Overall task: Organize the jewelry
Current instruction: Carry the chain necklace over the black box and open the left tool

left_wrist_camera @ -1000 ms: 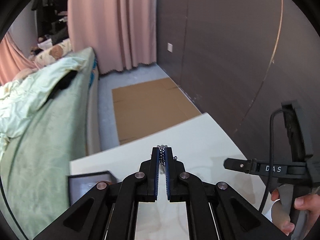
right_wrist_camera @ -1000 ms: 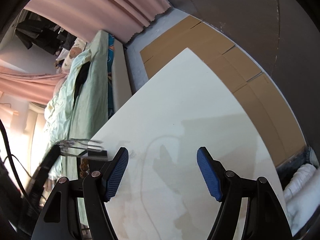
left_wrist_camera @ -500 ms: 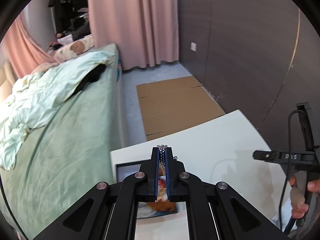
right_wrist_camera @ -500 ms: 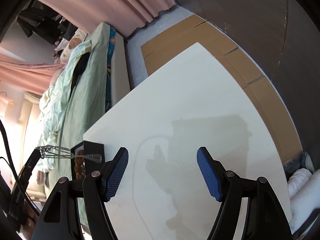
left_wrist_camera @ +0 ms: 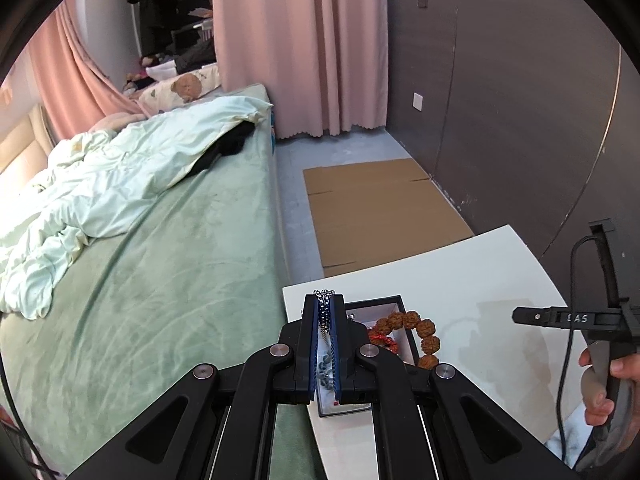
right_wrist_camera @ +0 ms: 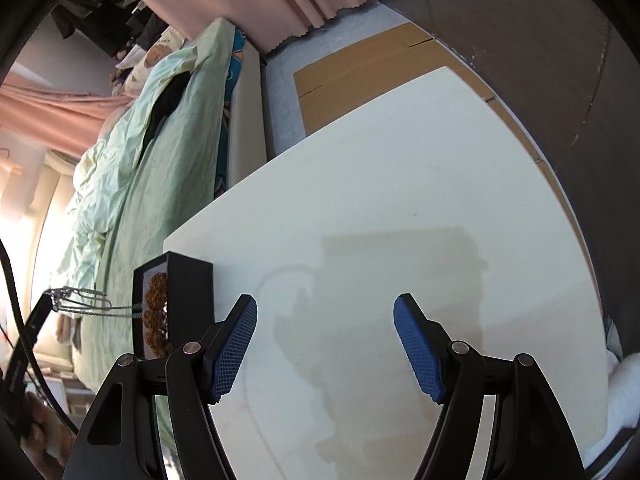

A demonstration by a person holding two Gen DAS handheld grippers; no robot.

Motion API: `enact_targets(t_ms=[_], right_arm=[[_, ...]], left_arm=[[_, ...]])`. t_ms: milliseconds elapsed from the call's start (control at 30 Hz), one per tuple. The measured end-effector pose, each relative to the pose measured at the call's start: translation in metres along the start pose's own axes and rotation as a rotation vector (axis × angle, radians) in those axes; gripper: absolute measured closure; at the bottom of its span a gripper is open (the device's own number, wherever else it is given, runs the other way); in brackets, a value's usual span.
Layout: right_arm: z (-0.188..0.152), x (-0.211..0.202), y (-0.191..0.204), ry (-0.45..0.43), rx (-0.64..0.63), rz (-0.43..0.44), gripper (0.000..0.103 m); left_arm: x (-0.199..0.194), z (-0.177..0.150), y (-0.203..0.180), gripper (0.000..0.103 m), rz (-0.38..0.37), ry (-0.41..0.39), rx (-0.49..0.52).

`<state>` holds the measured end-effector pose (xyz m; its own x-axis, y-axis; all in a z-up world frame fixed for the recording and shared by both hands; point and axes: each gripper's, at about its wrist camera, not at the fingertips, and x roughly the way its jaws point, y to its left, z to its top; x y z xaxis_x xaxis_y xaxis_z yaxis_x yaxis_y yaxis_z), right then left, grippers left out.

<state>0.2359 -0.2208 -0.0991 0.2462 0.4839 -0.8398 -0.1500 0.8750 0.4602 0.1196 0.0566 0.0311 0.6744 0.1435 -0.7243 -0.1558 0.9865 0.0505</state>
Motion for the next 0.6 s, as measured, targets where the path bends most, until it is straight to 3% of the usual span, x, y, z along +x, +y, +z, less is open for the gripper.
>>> enact_targets(t_ms=[300,500,567,600], right_arm=[[-0.005,0.005,0.009,0.008,-0.019,-0.009,0.032],[-0.008,-0.002,0.012,-0.011,-0.015,0.043,0.032],[-0.008,-0.001,0.015,-0.013,-0.018,0.06,0.032],[-0.008,-0.001,0.017,-0.012,-0.021,0.071,0.032]], left_arm=[[0.017,-0.007,-0.007,0.098,-0.067,0.026,-0.01],[0.04,-0.019,-0.013,0.096,-0.12,0.062,-0.072],[0.046,-0.026,-0.012,0.087,-0.159,0.069,-0.118],[0.049,-0.03,-0.011,0.073,-0.171,0.071,-0.146]])
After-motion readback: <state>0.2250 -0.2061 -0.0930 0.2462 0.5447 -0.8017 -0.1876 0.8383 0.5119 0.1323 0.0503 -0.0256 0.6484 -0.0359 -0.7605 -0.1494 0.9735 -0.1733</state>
